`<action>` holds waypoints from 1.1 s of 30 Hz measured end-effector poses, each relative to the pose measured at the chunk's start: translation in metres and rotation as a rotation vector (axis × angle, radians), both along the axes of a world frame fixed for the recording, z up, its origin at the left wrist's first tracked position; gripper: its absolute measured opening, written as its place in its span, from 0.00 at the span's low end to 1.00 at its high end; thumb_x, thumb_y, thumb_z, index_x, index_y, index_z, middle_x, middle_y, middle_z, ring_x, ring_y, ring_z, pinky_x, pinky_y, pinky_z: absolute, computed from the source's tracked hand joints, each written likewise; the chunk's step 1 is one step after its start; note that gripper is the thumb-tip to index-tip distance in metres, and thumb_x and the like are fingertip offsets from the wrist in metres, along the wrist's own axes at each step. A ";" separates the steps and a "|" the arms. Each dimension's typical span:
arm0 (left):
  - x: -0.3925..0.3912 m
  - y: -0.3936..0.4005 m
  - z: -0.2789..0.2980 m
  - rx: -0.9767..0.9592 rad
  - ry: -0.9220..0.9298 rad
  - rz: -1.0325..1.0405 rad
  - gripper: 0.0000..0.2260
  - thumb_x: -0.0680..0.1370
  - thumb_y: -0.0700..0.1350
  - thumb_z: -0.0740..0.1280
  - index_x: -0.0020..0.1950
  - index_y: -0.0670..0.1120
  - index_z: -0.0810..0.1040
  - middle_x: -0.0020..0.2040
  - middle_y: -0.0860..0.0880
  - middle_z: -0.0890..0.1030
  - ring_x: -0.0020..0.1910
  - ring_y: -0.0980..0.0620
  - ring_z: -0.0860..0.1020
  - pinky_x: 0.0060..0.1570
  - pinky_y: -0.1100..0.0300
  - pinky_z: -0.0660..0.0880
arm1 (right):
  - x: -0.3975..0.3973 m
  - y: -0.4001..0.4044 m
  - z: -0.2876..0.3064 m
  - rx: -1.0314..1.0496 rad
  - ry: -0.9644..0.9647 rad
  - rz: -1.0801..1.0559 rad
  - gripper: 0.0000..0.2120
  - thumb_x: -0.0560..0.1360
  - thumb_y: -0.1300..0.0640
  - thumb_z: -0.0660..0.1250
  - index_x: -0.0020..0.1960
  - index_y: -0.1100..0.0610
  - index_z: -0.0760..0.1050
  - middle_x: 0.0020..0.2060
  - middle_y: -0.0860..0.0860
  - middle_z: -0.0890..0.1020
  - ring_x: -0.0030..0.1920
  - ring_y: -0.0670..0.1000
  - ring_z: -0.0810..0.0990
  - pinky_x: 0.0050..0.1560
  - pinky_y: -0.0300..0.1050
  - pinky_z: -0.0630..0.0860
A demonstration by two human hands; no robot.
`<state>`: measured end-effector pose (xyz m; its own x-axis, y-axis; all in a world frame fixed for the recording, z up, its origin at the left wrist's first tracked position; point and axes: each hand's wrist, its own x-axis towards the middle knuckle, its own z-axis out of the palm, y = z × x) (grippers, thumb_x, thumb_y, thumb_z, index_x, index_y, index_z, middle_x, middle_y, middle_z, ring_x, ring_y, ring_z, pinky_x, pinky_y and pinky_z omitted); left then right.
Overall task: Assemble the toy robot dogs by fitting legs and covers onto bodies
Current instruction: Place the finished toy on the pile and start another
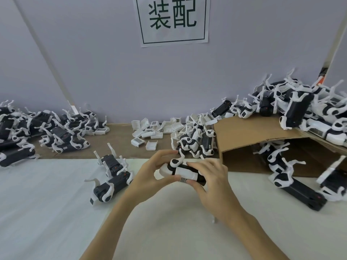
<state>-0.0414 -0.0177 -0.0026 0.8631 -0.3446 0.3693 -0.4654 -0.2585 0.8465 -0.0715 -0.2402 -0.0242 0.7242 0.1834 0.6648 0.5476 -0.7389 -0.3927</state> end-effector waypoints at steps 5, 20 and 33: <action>0.001 -0.005 -0.004 0.063 -0.081 0.020 0.23 0.77 0.45 0.79 0.70 0.54 0.79 0.65 0.57 0.83 0.68 0.51 0.80 0.68 0.55 0.76 | 0.001 -0.002 -0.002 0.028 0.059 0.019 0.15 0.76 0.53 0.77 0.61 0.52 0.80 0.55 0.41 0.80 0.61 0.44 0.72 0.61 0.51 0.68; -0.004 -0.019 -0.012 0.005 -0.015 0.073 0.16 0.81 0.55 0.71 0.69 0.57 0.78 0.62 0.58 0.84 0.64 0.55 0.80 0.61 0.68 0.73 | 0.002 -0.005 0.000 0.265 0.463 0.051 0.15 0.74 0.39 0.74 0.58 0.41 0.79 0.48 0.39 0.77 0.56 0.43 0.76 0.62 0.51 0.75; -0.006 -0.023 -0.005 -0.103 -0.044 0.091 0.09 0.81 0.51 0.72 0.54 0.47 0.82 0.43 0.56 0.82 0.44 0.59 0.78 0.49 0.70 0.72 | -0.004 -0.010 0.015 0.378 0.421 0.143 0.09 0.78 0.43 0.72 0.57 0.43 0.83 0.51 0.41 0.84 0.58 0.42 0.78 0.57 0.33 0.72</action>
